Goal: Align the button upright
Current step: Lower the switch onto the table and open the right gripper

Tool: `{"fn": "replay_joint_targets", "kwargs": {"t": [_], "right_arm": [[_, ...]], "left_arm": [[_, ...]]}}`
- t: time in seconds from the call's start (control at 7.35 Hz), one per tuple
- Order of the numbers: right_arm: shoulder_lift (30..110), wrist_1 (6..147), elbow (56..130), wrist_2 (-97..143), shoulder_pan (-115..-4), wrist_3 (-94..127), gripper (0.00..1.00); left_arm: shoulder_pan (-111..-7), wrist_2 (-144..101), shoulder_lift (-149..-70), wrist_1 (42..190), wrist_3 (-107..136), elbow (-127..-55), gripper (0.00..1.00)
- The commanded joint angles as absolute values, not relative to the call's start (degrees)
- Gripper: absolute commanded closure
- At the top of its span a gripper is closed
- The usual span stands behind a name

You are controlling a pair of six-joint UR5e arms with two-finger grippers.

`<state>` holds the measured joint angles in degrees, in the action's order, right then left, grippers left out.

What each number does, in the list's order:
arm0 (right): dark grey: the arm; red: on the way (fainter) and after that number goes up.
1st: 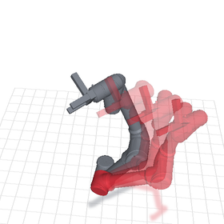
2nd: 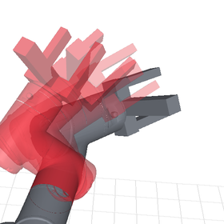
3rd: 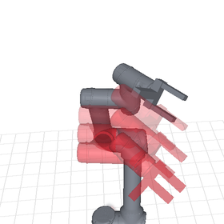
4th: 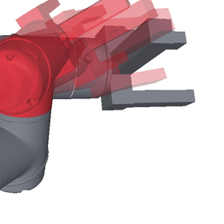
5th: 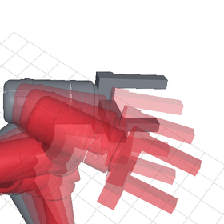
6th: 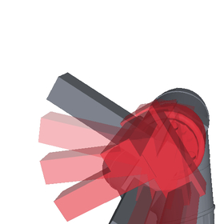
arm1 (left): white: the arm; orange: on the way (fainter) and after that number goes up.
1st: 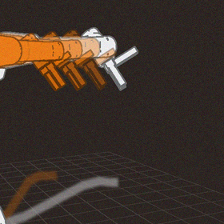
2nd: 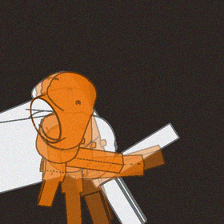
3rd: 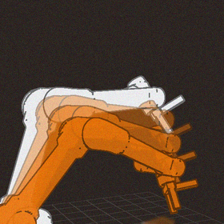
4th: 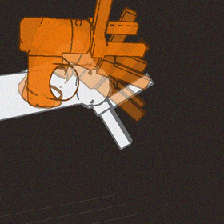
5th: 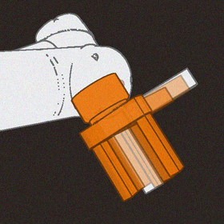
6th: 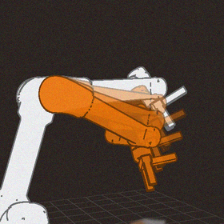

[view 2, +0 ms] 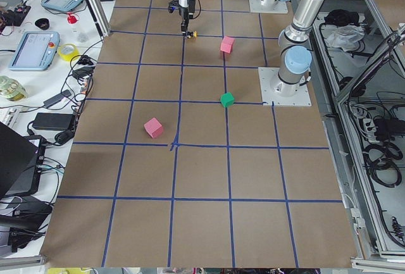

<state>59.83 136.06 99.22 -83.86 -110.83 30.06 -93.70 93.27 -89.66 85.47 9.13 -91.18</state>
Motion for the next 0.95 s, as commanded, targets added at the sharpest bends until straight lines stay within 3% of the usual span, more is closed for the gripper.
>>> {"fn": "replay_joint_targets", "kwargs": {"t": [0.0,0.27,0.82], "right_arm": [[60.2,135.7,99.2,-83.9,-110.8,29.8,0.02],[64.0,135.4,99.0,-83.9,-110.7,27.6,0.00],[73.8,113.2,91.9,-84.7,-103.7,16.6,0.00]], "left_arm": [[-93.8,93.3,-89.0,85.3,10.8,-92.2,0.00],[-93.4,93.3,-89.6,84.6,9.9,-91.4,0.00],[-94.2,92.8,-89.3,84.4,11.2,-94.4,0.00]]}}
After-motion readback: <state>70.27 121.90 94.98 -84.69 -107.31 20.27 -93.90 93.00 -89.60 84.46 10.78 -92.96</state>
